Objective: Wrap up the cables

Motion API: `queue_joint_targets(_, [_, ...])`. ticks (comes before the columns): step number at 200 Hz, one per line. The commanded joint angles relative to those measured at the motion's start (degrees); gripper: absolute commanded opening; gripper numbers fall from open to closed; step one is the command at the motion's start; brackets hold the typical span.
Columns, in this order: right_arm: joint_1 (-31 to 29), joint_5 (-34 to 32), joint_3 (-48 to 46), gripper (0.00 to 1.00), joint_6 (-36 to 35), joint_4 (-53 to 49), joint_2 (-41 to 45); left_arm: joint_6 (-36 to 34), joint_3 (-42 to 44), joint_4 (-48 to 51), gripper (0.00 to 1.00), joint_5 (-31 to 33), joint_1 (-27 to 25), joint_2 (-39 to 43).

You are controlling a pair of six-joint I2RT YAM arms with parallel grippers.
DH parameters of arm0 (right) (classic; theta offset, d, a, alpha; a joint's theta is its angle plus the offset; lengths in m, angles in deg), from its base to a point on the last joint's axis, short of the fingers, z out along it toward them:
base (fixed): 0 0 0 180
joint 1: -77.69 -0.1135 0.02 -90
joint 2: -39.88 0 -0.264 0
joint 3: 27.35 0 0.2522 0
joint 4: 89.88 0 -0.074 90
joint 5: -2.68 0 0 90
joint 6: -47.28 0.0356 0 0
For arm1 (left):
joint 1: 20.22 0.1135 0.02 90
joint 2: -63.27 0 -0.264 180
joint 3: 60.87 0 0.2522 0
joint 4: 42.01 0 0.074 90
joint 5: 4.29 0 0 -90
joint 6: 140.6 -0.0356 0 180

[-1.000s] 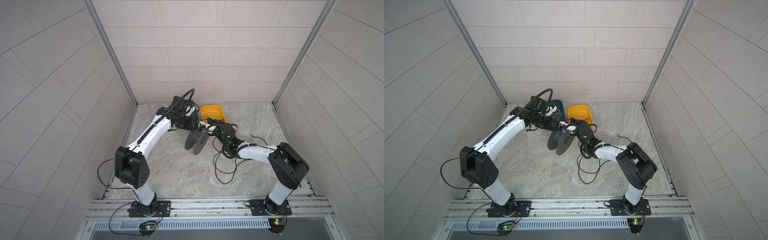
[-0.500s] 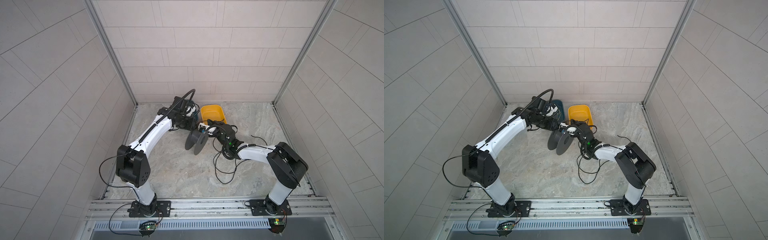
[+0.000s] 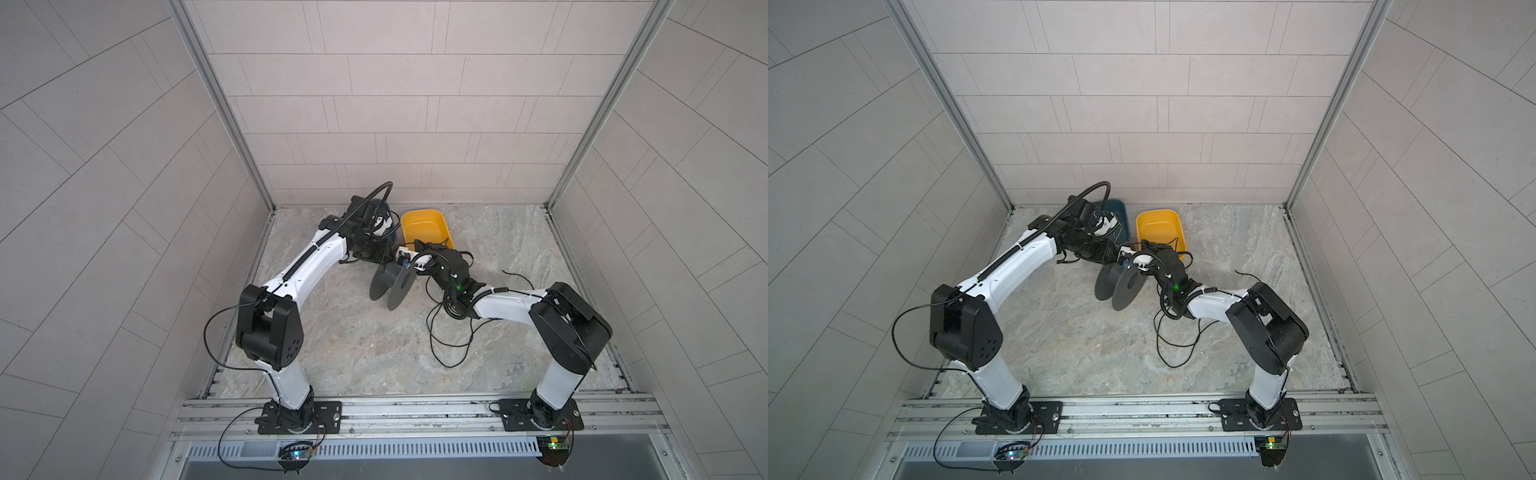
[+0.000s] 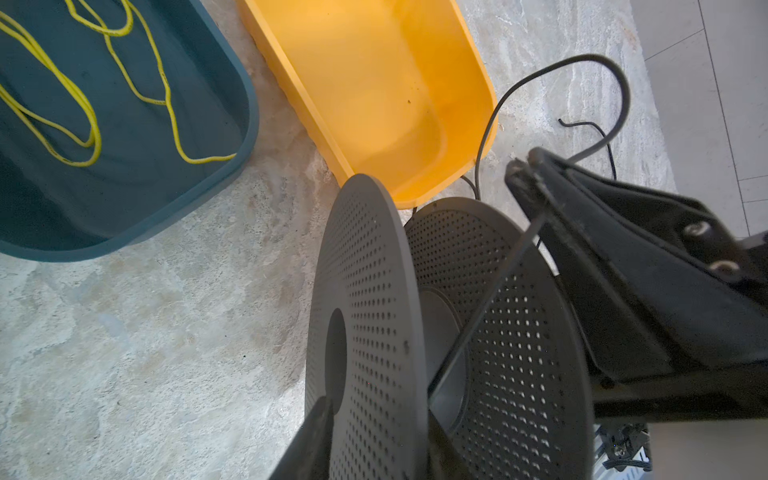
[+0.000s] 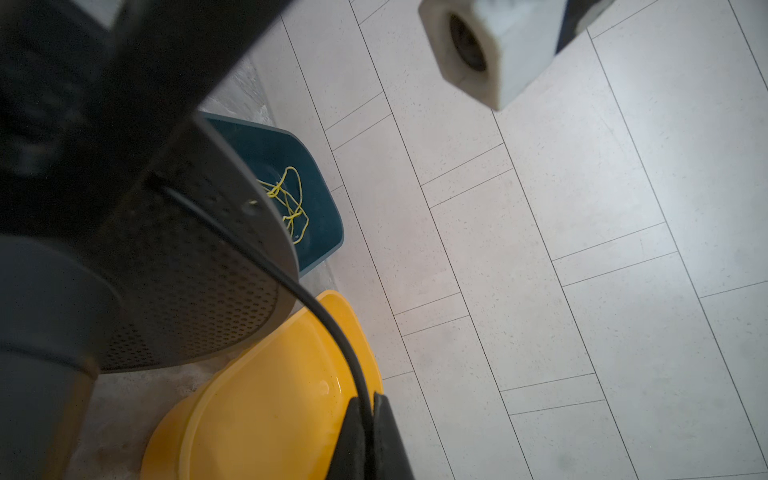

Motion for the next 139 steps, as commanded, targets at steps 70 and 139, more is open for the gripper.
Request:
queue_joint_targets(70, [-0.4, 0.1, 0.7, 0.0, 0.8, 0.2, -0.4, -0.8, 0.9, 0.3, 0.42, -0.6, -0.1, -0.1])
queue_joint_targets(139, [-0.5, 0.8, 1.1, 0.0, 1.0, -0.8, -0.4, -0.3, 0.4, 0.7, 0.15, 2.4, -0.9, -0.6])
